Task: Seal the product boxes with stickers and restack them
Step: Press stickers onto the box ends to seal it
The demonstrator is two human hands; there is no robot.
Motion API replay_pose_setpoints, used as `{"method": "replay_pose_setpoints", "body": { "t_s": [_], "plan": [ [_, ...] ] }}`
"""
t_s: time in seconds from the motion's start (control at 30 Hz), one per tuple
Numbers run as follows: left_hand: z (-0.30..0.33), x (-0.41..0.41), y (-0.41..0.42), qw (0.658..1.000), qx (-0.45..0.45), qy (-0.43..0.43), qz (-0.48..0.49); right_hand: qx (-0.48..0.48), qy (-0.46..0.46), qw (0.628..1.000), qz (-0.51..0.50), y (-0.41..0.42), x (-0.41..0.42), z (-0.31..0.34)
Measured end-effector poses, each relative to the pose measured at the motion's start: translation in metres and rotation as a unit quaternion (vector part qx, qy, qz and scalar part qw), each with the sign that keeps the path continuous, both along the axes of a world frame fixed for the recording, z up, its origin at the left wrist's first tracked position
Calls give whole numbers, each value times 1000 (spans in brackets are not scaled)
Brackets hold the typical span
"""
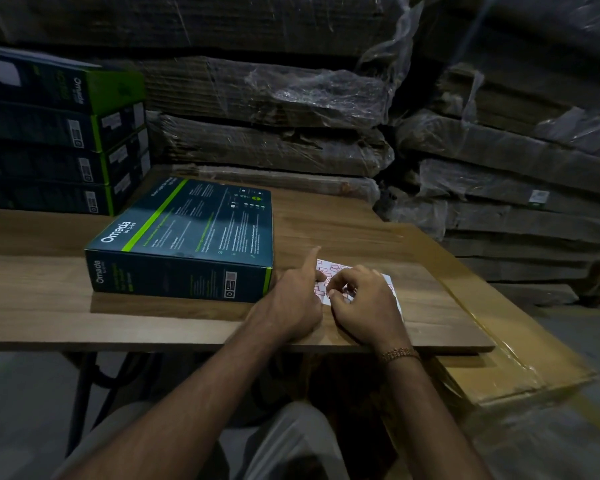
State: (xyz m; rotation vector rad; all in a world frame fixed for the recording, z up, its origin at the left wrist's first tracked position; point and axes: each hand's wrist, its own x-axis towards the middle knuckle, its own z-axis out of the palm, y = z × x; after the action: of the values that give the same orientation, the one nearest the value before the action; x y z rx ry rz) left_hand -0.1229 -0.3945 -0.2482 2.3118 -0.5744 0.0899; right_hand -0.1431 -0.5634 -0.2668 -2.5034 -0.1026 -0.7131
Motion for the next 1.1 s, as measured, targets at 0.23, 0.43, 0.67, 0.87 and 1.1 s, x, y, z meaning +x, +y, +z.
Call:
{"method": "replay_pose_setpoints", "body": {
  "t_s": [0.23, 0.43, 0.67, 0.87, 1.1],
  "plan": [
    [-2, 2, -1, 1000, -1, -4, -1, -41, 10, 999, -2, 3, 2, -1],
    [-1, 0, -2, 1000, -9, -3, -1, -53, 30, 998, -13, 4, 4, 0],
    [0, 0, -2, 1000, -12, 0, 0, -44, 34, 998, -8, 4, 1, 2],
    [1, -1, -1, 1000, -6, 3, 6, -41, 23, 999, -7, 4, -1, 2],
    [-1, 1, -3, 1000, 1, 2, 15, -30, 20, 999, -5, 4, -4, 3]
  ]
}}
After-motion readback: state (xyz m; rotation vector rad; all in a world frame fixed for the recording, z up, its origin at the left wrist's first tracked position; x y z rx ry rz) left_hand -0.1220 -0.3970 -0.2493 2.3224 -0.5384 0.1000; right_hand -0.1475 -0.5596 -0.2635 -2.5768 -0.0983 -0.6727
